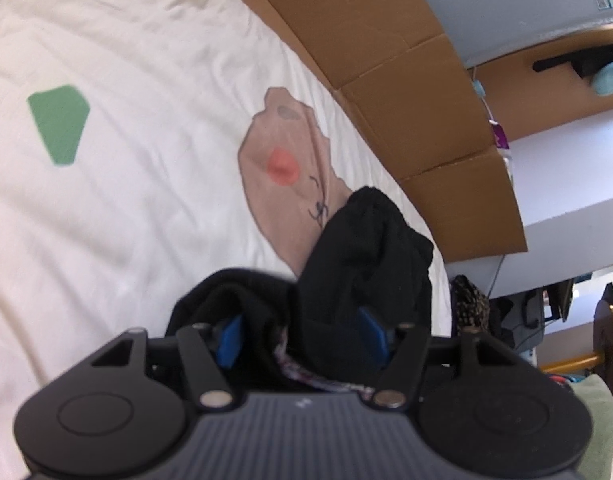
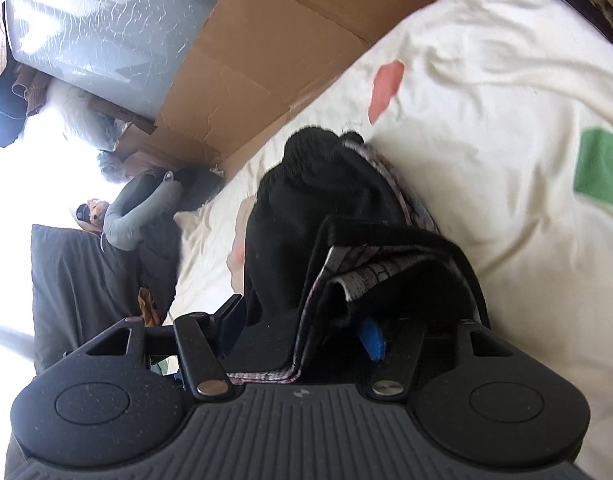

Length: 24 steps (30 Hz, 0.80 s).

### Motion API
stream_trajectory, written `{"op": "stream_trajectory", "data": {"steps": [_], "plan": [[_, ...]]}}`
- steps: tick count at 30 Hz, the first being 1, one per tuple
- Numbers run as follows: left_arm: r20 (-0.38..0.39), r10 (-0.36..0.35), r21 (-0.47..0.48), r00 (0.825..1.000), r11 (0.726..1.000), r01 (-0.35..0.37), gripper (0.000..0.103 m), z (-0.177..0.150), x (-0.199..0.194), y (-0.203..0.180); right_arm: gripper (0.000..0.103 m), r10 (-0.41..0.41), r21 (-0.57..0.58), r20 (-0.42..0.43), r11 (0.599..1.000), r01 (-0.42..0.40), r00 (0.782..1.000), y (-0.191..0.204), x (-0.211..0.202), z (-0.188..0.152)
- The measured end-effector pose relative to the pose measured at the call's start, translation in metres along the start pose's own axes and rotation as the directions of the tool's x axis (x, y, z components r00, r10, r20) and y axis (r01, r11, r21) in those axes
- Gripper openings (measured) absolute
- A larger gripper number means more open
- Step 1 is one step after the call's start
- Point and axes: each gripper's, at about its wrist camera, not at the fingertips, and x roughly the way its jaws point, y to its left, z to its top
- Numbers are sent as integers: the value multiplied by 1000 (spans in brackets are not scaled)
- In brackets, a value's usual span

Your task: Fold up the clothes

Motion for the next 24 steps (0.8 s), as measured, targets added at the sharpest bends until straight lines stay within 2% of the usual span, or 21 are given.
{"op": "stream_trajectory", "data": {"steps": [5,12,15,16,22,24], "plan": [[35,-12,-29,999,999,13,63,13,1,3,65,-9,-4,15,1000,9,1000,-2,2,13],[51,3,-17,999,1000,-2,62,21,5,-2,65,-23,-7,38,1000,23,999,-6,0,24],[65,27,20,998,999,-28,60,24,2,-7,63,-42,-41,57,998,45,997,-2,-5,28],[70,35,32,997,999,-37,60,25,0,-9,59,-59,-63,66,996,63,996,1,-8,29],[125,161,125,979,976,-177,58,27,-9,-13,57,-153,-157,115,973,170,982,5,-22,38],[119,192,131,974,970,-207,52,26,-6,-9,56,-172,-167,122,967,191,977,2,-23,40]]}}
